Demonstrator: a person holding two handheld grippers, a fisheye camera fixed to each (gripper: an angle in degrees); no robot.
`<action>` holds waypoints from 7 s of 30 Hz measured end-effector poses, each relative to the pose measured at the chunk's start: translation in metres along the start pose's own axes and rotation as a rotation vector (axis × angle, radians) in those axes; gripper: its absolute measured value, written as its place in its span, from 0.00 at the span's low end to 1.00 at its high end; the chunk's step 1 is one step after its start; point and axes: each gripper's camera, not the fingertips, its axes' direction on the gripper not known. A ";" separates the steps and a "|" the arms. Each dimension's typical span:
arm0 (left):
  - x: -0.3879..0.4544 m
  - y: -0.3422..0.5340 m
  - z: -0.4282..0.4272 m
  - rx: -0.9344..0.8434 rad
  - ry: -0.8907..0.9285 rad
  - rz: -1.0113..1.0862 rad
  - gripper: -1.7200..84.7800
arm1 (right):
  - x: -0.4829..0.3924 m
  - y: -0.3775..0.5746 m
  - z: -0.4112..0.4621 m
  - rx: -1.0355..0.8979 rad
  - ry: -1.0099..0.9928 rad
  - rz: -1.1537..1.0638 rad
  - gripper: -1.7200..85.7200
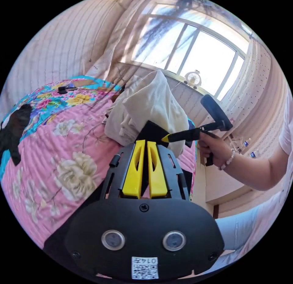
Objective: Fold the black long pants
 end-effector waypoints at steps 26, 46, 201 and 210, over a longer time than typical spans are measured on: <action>-0.044 0.254 -0.206 -0.363 -0.206 -0.734 0.12 | 0.000 0.096 0.089 -0.211 0.068 0.304 0.17; 0.017 0.225 -0.255 -0.309 -0.260 -0.488 0.01 | 0.025 0.123 -0.043 0.101 -0.442 0.084 0.02; -0.128 0.527 -0.792 0.524 -0.457 -1.152 0.07 | 0.024 0.061 -0.088 0.188 0.082 -0.090 0.02; -0.118 0.523 -0.795 0.404 -0.625 -1.062 0.09 | 0.022 0.042 -0.069 0.182 0.163 -0.064 0.04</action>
